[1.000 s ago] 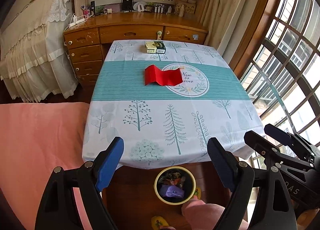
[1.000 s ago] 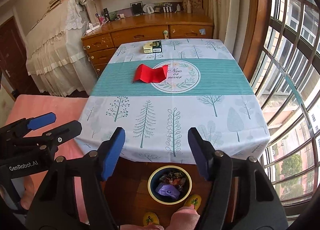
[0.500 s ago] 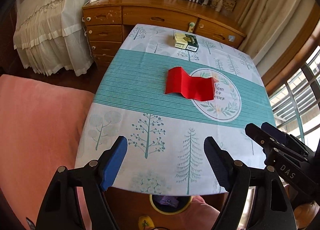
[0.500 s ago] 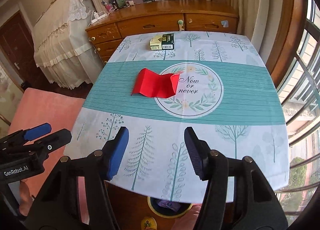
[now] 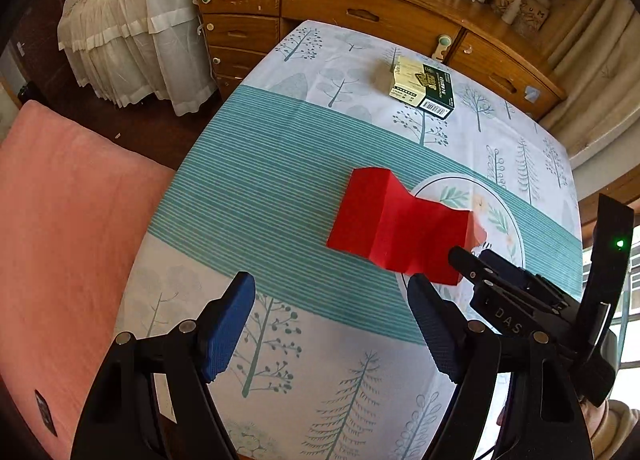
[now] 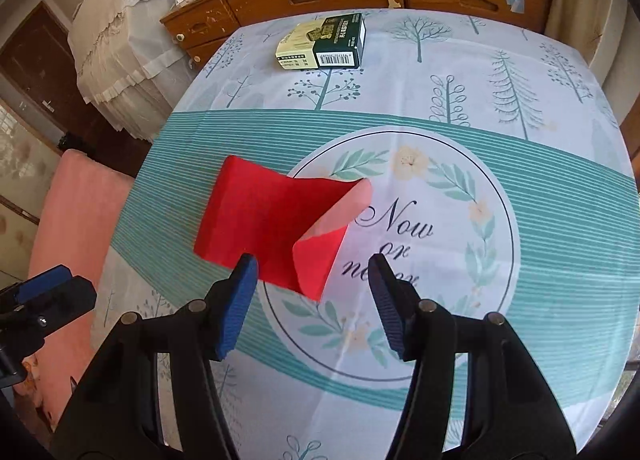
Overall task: Collect trash
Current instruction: 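Grasp the red paper with the right gripper, then grasp the Dubai Style chocolate box with the left gripper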
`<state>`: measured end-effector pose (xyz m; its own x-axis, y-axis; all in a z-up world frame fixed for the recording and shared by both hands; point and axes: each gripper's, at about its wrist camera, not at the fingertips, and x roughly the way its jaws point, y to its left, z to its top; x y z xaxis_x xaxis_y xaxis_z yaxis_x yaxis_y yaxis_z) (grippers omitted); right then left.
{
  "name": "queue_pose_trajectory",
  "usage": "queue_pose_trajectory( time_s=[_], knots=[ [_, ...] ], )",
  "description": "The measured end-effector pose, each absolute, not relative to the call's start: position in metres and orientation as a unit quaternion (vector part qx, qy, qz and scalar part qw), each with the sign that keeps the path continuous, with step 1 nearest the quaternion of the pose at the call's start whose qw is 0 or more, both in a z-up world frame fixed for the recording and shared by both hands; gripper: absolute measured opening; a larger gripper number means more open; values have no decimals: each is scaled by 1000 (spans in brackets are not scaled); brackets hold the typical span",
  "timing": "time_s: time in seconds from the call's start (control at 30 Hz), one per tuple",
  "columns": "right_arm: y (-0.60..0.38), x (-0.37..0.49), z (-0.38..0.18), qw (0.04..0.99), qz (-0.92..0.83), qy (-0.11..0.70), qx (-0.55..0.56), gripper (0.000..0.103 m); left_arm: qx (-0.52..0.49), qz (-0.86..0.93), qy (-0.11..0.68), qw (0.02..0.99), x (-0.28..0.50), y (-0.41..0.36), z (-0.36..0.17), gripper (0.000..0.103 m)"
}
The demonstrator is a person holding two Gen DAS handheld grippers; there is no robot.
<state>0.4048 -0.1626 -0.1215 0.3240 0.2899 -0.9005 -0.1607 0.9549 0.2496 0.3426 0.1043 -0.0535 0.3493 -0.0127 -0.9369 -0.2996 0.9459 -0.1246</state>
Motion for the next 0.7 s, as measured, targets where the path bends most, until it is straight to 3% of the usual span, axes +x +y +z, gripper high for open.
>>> queue_pose_trajectory(
  time_s=[0.27, 0.7],
  knots=[
    [-167, 437, -156, 793, 164, 585, 40, 3, -149, 96, 570, 802, 401, 99, -57, 80],
    [-268, 507, -119, 839, 121, 523, 90, 0, -130, 45, 563, 815, 546, 78, -74, 80]
  ],
)
